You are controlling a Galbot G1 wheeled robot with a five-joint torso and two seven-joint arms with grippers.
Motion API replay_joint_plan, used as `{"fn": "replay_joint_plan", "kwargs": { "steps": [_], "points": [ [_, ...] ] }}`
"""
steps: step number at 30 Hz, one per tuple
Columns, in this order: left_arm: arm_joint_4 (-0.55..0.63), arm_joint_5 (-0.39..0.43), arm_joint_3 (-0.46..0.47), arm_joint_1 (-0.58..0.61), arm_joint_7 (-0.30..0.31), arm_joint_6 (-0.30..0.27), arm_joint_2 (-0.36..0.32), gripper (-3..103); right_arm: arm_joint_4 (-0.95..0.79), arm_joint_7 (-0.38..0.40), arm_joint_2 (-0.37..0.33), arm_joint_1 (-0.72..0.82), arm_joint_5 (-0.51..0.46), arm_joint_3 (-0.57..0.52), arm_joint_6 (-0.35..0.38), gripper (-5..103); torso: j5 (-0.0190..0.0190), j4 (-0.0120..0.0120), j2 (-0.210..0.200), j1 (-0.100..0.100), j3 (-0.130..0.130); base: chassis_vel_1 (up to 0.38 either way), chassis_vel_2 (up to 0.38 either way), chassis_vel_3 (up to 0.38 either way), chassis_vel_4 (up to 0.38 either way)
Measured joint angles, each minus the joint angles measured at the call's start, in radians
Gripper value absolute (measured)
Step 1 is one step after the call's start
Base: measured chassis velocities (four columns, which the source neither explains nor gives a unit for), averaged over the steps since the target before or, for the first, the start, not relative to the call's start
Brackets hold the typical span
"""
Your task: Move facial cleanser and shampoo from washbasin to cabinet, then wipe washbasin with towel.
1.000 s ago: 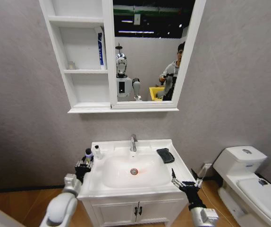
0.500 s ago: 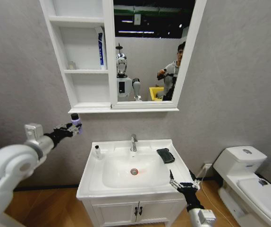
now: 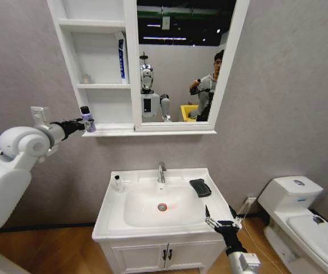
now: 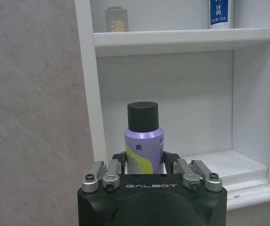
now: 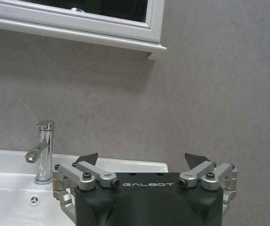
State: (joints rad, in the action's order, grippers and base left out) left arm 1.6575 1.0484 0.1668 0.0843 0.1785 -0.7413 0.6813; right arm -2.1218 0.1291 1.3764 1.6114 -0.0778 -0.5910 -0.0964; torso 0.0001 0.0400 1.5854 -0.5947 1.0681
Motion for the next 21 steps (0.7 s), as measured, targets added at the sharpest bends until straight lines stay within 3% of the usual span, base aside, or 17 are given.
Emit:
{"fn": "replay_joint_plan", "kwargs": {
  "steps": [9,21],
  "points": [
    [-0.138,-0.063,-0.113,-0.155,-0.025,0.002,0.087,42,0.016,0.000,0.002,0.001,-0.001,-0.008,-0.013,100,0.0001,0.0001,0.000,0.000,0.000,0.000,0.000,0.000,0.000],
    [-0.236,-0.116,-0.145,-0.191,-0.038,0.004,0.157,42,0.025,0.000,-0.002,-0.009,-0.012,-0.015,-0.022,100,-0.0001,-0.0001,0.000,0.000,0.000,0.000,0.000,0.000,0.000]
  ]
}}
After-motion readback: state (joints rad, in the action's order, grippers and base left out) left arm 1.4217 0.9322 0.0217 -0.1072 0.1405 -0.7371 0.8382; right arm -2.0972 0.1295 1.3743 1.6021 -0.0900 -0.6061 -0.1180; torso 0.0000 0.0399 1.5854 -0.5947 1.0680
